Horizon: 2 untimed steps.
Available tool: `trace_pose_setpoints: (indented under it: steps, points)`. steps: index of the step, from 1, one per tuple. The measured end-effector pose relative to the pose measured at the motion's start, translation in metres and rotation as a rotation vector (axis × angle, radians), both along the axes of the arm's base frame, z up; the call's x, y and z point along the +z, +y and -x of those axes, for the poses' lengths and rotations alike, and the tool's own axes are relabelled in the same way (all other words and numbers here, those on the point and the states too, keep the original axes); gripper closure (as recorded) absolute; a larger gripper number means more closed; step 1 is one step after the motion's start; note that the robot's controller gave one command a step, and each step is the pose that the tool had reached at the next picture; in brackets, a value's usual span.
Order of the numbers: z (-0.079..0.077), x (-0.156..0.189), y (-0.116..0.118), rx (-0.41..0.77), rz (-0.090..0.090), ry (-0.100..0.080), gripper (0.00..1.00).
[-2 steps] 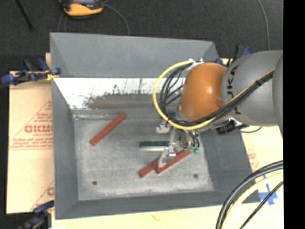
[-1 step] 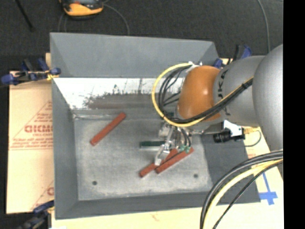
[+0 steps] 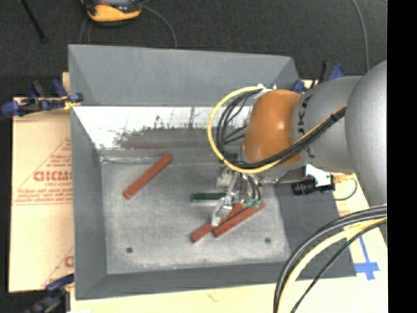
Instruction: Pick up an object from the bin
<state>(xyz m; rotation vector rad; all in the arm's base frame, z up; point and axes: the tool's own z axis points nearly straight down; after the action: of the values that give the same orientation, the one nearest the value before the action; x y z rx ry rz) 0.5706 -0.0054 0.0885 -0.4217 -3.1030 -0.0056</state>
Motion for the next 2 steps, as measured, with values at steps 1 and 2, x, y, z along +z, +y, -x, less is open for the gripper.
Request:
trace_pose_setpoints:
  steps: [1, 2]
  points:
    - [-0.009, 0.024, 0.001, 0.011, 0.003, -0.014, 1.00]
    - [-0.004, 0.043, -0.003, 0.009, 0.004, -0.016, 1.00]
